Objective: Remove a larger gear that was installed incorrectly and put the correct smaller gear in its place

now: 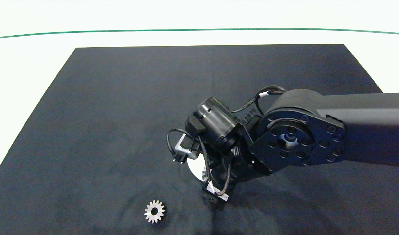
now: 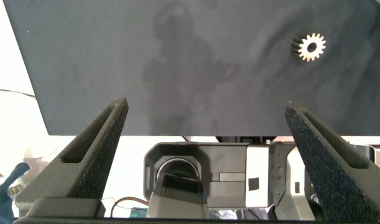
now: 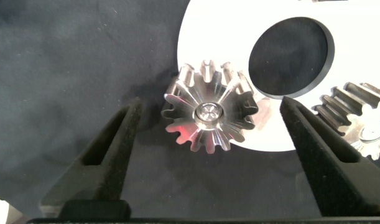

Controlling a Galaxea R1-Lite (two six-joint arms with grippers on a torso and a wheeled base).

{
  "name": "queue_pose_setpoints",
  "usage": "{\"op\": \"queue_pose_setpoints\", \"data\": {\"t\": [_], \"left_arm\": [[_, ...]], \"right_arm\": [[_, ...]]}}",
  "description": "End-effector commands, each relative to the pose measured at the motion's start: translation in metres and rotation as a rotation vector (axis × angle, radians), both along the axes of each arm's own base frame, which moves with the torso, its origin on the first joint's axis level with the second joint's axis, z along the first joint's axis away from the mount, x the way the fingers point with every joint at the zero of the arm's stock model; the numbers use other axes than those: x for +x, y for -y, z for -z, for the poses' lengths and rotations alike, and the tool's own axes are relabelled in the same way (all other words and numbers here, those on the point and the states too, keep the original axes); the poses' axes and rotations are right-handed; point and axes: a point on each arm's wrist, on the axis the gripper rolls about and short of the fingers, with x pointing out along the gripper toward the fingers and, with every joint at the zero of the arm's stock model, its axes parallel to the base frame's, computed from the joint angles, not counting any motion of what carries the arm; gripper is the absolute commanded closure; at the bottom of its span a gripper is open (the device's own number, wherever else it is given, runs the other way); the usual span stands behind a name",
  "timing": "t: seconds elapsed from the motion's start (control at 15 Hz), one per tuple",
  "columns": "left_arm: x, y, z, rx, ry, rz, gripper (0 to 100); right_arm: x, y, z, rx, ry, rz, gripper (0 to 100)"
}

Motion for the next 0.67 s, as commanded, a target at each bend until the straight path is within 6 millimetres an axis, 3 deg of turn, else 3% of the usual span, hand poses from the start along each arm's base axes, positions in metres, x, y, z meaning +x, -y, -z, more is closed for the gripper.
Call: {"op": "queue_pose_setpoints", "data": {"t": [0.07, 0.67], "left_arm": [[-0.0010, -0.0002, 0.0002, 0.000, -0.002, -0.002, 0], [-0.0025, -0.0005, -0.0010, -0.002, 0.005, -0.002, 0]], "right_arm": [[0.0012, -0.0008, 0.0045, -0.034, 0.013, 0.012, 18], [0.0016, 0.0007, 0.0065, -0.052, 0.009, 0.004, 36]]}}
